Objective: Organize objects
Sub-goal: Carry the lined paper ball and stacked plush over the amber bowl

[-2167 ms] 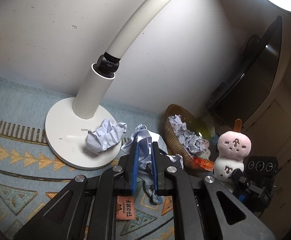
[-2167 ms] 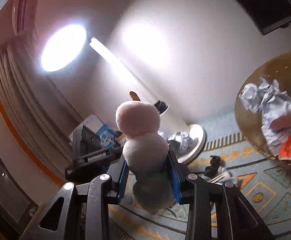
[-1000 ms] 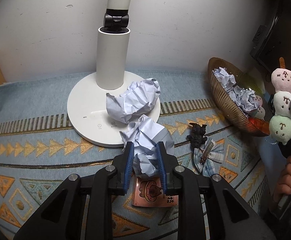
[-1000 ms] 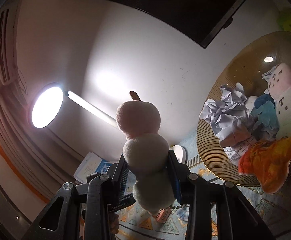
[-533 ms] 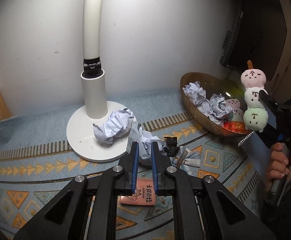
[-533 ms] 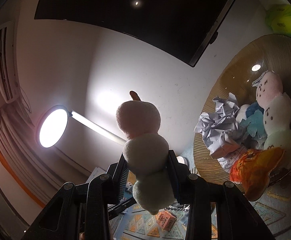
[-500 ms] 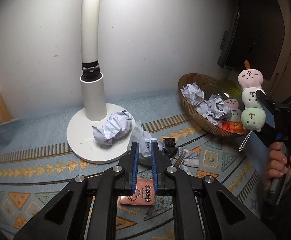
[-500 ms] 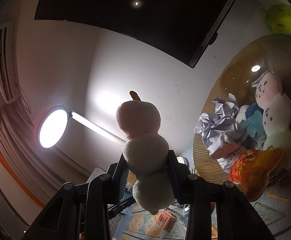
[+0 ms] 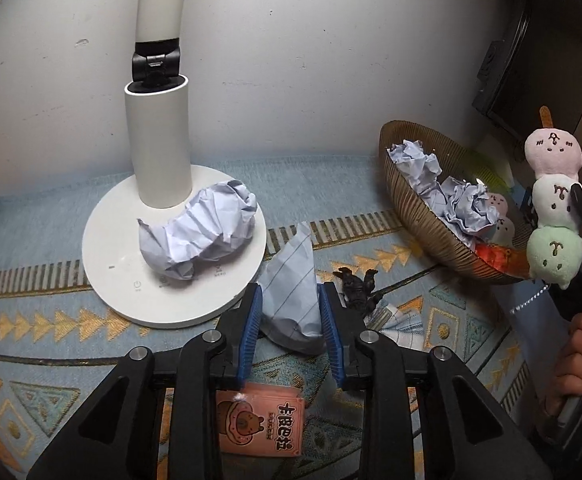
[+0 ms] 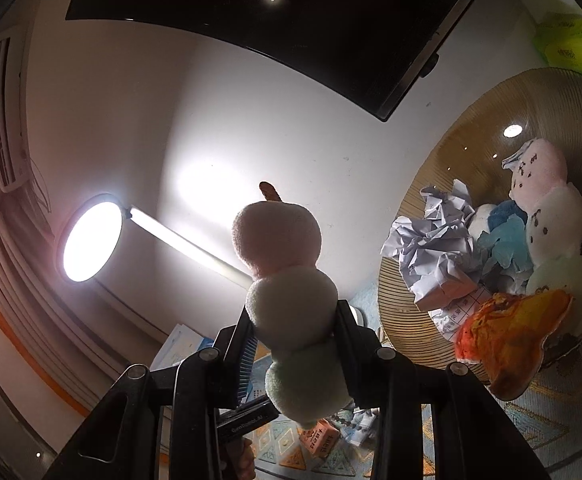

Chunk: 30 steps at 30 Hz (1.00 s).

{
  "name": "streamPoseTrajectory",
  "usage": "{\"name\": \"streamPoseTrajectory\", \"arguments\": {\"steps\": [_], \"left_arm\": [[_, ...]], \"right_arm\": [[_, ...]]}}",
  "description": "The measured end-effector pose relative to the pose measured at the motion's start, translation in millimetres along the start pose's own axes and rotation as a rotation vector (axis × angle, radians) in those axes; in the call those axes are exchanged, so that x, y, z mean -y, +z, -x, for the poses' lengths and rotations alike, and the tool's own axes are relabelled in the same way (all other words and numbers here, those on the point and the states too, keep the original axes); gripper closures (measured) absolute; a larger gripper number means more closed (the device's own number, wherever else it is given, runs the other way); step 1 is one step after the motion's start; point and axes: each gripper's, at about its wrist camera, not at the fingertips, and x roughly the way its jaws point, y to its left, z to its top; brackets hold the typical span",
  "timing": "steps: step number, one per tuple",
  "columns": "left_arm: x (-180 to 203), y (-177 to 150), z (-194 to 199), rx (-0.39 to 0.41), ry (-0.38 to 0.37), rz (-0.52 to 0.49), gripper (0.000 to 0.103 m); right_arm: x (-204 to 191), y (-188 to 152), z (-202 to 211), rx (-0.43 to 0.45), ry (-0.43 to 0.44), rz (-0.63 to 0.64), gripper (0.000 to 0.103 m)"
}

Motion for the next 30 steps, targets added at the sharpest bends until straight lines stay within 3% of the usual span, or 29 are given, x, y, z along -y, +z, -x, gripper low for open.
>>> {"name": "streamPoseTrajectory", "arguments": {"steps": [7, 10, 11, 14, 25, 30], "left_arm": [[-13.5, 1.5, -6.8, -0.001, -0.064, 0.067, 0.075], [-23.4, 0.4, -14.5, -0.012, -0.106, 0.122, 0.049], [-26.0, -1.1, -18.7, -0.016, -0.13, 0.144, 0.045], [-32.4, -5.1, -32.3, -0.036, -0.262, 0.237, 0.052], [1.5, -1.3, -16.2, -0.011, -0.173, 0.194, 0.059], [36.3, 10.6, 28.2, 0.096, -0.083, 0.056, 0.059]], "right_arm": [[2.2, -0.8, -1.3, -0.007, 0.003, -0.019, 0.067], [4.8, -1.2, -2.7, -0.013, 0.004, -0.032, 0.067], [5.3, -1.5, -3.2, -0.014, 0.002, -0.033, 0.067], [6.5, -2.4, -5.0, -0.019, -0.01, -0.029, 0.067], [12.7, 3.3, 3.9, 0.016, -0.002, -0.062, 0.067], [11.5, 10.8, 16.4, 0.06, 0.011, -0.069, 0.067]]}}
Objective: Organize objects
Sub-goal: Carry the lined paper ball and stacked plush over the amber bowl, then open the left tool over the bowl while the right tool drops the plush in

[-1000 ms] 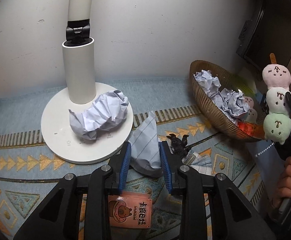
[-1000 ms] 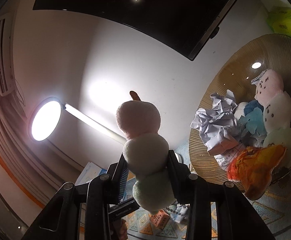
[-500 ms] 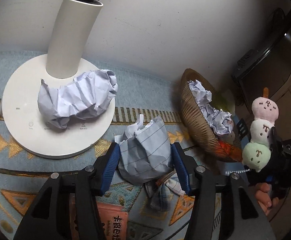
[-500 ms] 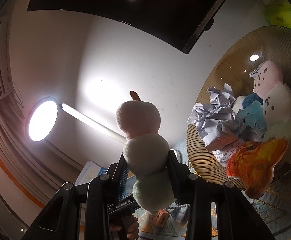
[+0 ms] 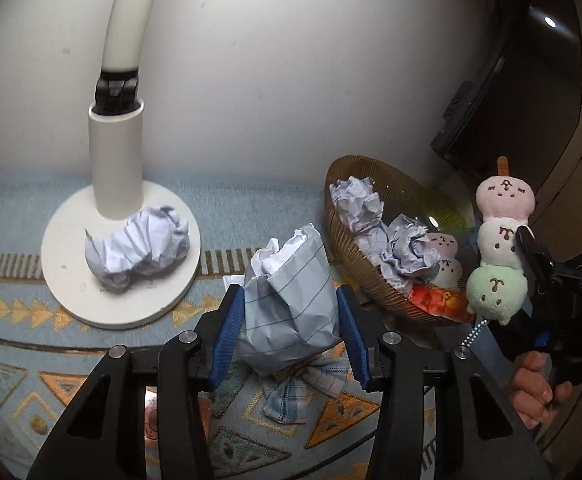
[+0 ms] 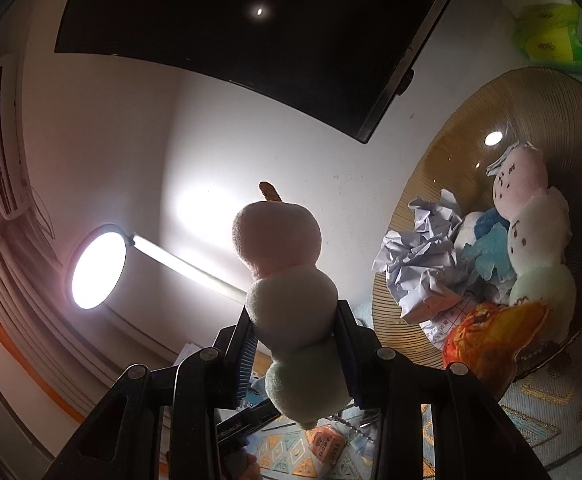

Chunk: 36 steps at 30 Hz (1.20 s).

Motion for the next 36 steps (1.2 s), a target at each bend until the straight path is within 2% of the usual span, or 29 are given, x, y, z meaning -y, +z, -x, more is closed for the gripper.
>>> {"name": "streamPoseTrajectory", "arguments": {"steps": [6, 10, 14, 17, 21, 23, 25, 29, 30, 31, 33, 35, 36], "left_arm": [[63.2, 29.5, 38.7, 0.196, 0.097, -0.159, 0.059], [96.9, 30.9, 31.7, 0.229, 0.123, -0.22, 0.059], [132.5, 25.5, 16.5, 0.231, 0.144, -0.319, 0.059], [150.1, 23.6, 3.1, 0.215, 0.118, -0.352, 0.059], [151.6, 22.1, -18.0, 0.17, 0.092, -0.332, 0.059], [145.8, 21.1, -26.2, 0.169, 0.027, -0.31, 0.058], [139.1, 19.2, -30.2, 0.179, -0.079, -0.292, 0.052], [131.2, 18.0, -36.7, 0.191, -0.093, -0.265, 0.051], [130.6, 17.6, -36.6, 0.2, -0.089, -0.264, 0.049], [130.5, 17.2, -36.1, 0.207, -0.093, -0.27, 0.046], [131.4, 14.9, -31.1, 0.241, -0.117, -0.3, 0.003], [134.5, 10.2, -20.0, 0.302, -0.116, -0.338, 0.001], [136.9, 10.3, -16.0, 0.32, -0.098, -0.356, 0.001]], "right_arm": [[-9.2, 5.4, 8.5, 0.048, -0.052, 0.069, 0.067], [-14.2, 7.7, 11.8, 0.073, -0.11, 0.128, 0.067], [-13.9, 9.9, 14.2, 0.088, -0.125, 0.142, 0.067], [-12.2, 10.9, 13.7, 0.094, -0.156, 0.158, 0.067], [-6.6, 13.3, 15.6, 0.107, -0.199, 0.165, 0.067], [-1.8, 15.3, 17.1, 0.118, -0.211, 0.152, 0.065], [5.8, 18.2, 19.5, 0.125, -0.217, 0.116, 0.064], [20.2, 24.3, 24.5, 0.133, -0.236, 0.052, 0.064], [22.1, 25.6, 26.0, 0.14, -0.241, 0.041, 0.062], [23.1, 26.5, 27.9, 0.152, -0.243, 0.034, 0.054], [23.2, 28.7, 36.6, 0.221, -0.227, 0.011, 0.0], [23.2, 27.7, 48.5, 0.299, -0.209, -0.017, 0.0], [22.7, 29.1, 52.1, 0.302, -0.196, -0.02, 0.0]]}}
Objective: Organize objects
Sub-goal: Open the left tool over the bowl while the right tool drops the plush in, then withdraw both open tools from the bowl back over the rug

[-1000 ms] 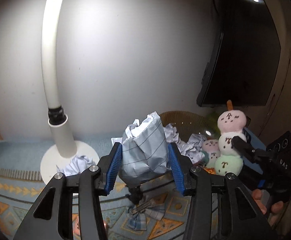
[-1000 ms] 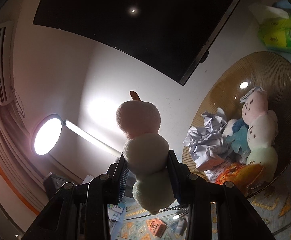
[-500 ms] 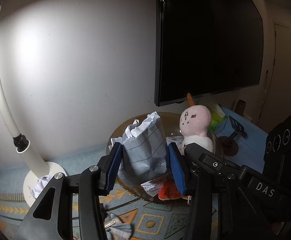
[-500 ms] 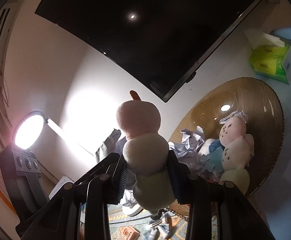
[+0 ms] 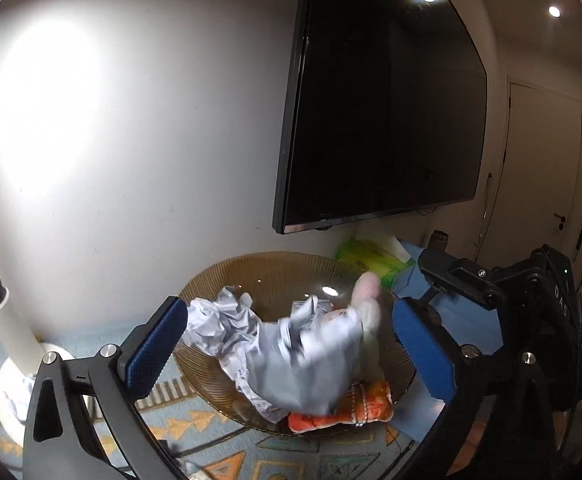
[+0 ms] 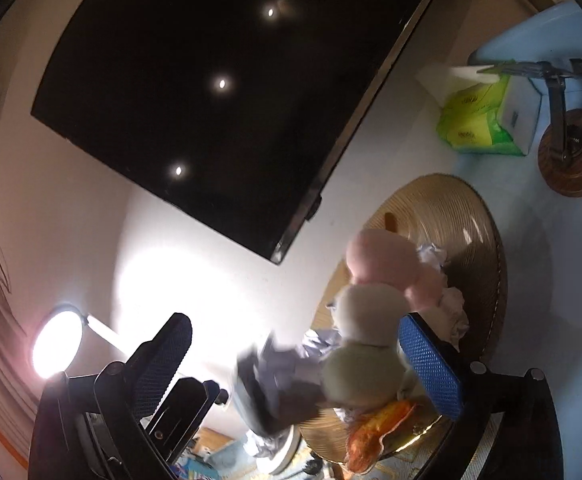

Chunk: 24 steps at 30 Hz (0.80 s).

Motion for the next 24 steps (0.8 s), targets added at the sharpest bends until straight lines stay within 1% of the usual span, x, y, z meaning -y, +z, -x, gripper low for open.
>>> {"name": "streamPoseTrajectory", "arguments": {"steps": [2, 4, 6, 7, 8, 10, 12, 15, 17, 19, 20, 21, 23, 24], "left_arm": [[0.2, 3.7, 11.6, 0.03, 0.054, -0.04, 0.001], [-5.3, 13.0, 27.3, 0.055, 0.124, -0.066, 0.001], [-19.5, 23.1, 56.1, 0.095, 0.224, -0.071, 0.001], [-36.2, 29.0, 72.7, 0.112, 0.277, -0.068, 0.001], [-47.6, 37.1, 86.0, 0.116, 0.325, -0.065, 0.001], [-70.1, 43.3, 109.7, 0.101, 0.409, -0.044, 0.001], [-93.1, 40.0, 134.4, 0.074, 0.466, 0.012, 0.001], [-118.2, 17.9, 157.3, 0.0, 0.486, 0.096, 0.001], [-128.1, -3.7, 161.8, -0.05, 0.498, 0.109, 0.001], [-138.2, -29.2, 165.7, -0.105, 0.555, 0.119, 0.001], [-140.4, -41.1, 159.1, -0.138, 0.576, 0.128, 0.001], [-143.6, -52.3, 151.4, -0.173, 0.578, 0.143, 0.001], [-151.1, -76.5, 140.9, -0.233, 0.546, 0.185, 0.001], [-152.7, -85.7, 137.5, -0.259, 0.526, 0.203, 0.001]], "right_arm": [[-0.1, 5.4, 5.2, -0.003, 0.017, -0.012, 0.0], [-1.9, 8.8, 12.6, 0.014, 0.03, -0.025, 0.0], [-9.1, 11.5, 19.3, 0.017, 0.057, -0.023, 0.0], [-19.0, 10.4, 18.6, 0.01, 0.078, -0.012, 0.0], [-28.5, 8.6, 20.8, -0.004, 0.105, 0.006, 0.0], [-49.6, 2.8, 23.5, -0.031, 0.149, 0.067, 0.0], [-74.8, -10.9, 21.9, -0.081, 0.181, 0.156, 0.0], [-105.1, -34.5, 12.1, -0.194, 0.203, 0.277, 0.0], [-119.1, -52.4, 2.2, -0.282, 0.208, 0.344, 0.0], [-126.3, -69.3, -10.0, -0.369, 0.188, 0.389, 0.0], [-125.6, -81.0, -18.8, -0.414, 0.169, 0.407, 0.0], [-126.0, -89.8, -25.5, -0.46, 0.144, 0.424, 0.0], [-122.4, -108.4, -40.4, -0.543, 0.069, 0.474, 0.0], [-119.8, -118.5, -46.2, -0.575, 0.017, 0.516, 0.0]]}}
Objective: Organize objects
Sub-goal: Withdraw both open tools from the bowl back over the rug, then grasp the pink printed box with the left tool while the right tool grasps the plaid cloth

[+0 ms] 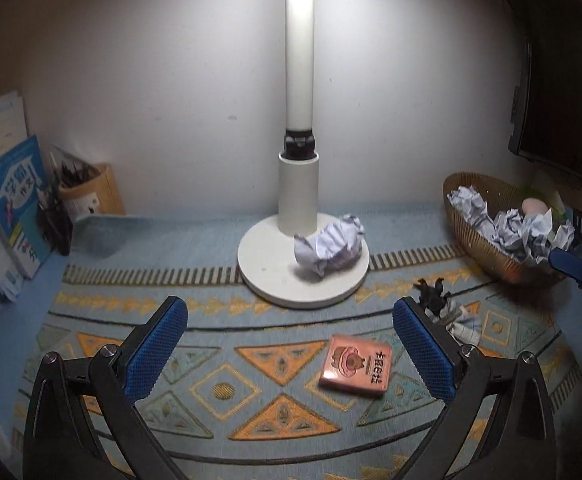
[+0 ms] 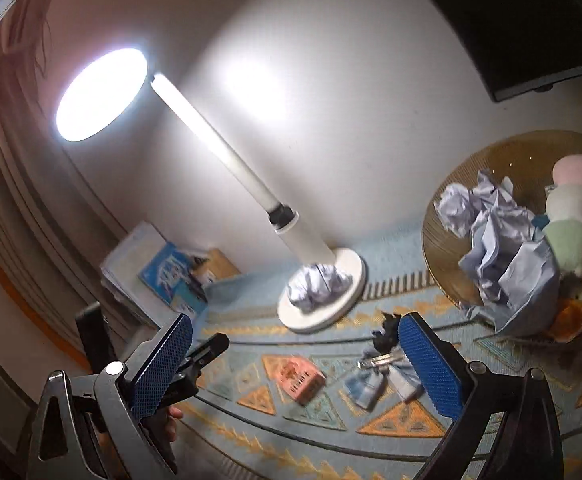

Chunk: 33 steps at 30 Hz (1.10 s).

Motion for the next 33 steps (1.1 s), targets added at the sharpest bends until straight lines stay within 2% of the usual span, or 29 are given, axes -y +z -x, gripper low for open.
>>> {"name": "streamPoseTrajectory", "arguments": {"steps": [2, 4, 7, 11, 15, 17, 25, 28, 31, 32, 33], "left_arm": [[4.1, -12.0, -19.4, -0.062, -0.033, -0.001, 0.001], [11.3, -20.8, -37.4, -0.128, -0.051, -0.018, 0.001], [22.7, -33.3, -56.6, -0.22, -0.065, -0.049, 0.001], [36.5, -45.3, -72.5, -0.286, -0.015, -0.113, 0.001], [34.5, -47.6, -75.0, -0.297, -0.023, -0.096, 0.0], [31.7, -48.9, -75.4, -0.297, -0.039, -0.072, 0.0], [33.7, -49.9, -70.5, -0.281, -0.042, -0.06, 0.0], [33.2, -49.8, -69.6, -0.282, -0.044, -0.058, 0.0], [32.3, -49.0, -69.8, -0.281, -0.047, -0.056, 0.0], [32.5, -48.9, -68.7, -0.28, -0.048, -0.054, 0.0], [28.8, -48.3, -70.3, -0.276, -0.048, -0.044, 0.007]], "right_arm": [[0.8, -11.3, -20.1, -0.081, -0.135, 0.057, 0.0], [6.0, -22.1, -40.5, -0.142, -0.229, 0.097, 0.0], [18.6, -35.7, -66.5, -0.226, -0.306, 0.102, 0.0], [26.0, -50.2, -83.6, -0.297, -0.405, 0.106, 0.0], [26.6, -60.1, -94.1, -0.332, -0.455, 0.149, 0.0], [31.3, -61.1, -93.7, -0.329, -0.44, 0.12, 0.0], [41.4, -56.6, -90.6, -0.25, -0.521, 0.151, 0.0], [41.1, -52.1, -103.6, -0.278, -0.583, 0.191, 0.0], [43.0, -49.9, -106.4, -0.288, -0.582, 0.206, 0.0], [43.6, -49.6, -104.7, -0.284, -0.581, 0.207, 0.005], [42.6, -49.1, -102.2, -0.273, -0.592, 0.22, 0.028]]}}
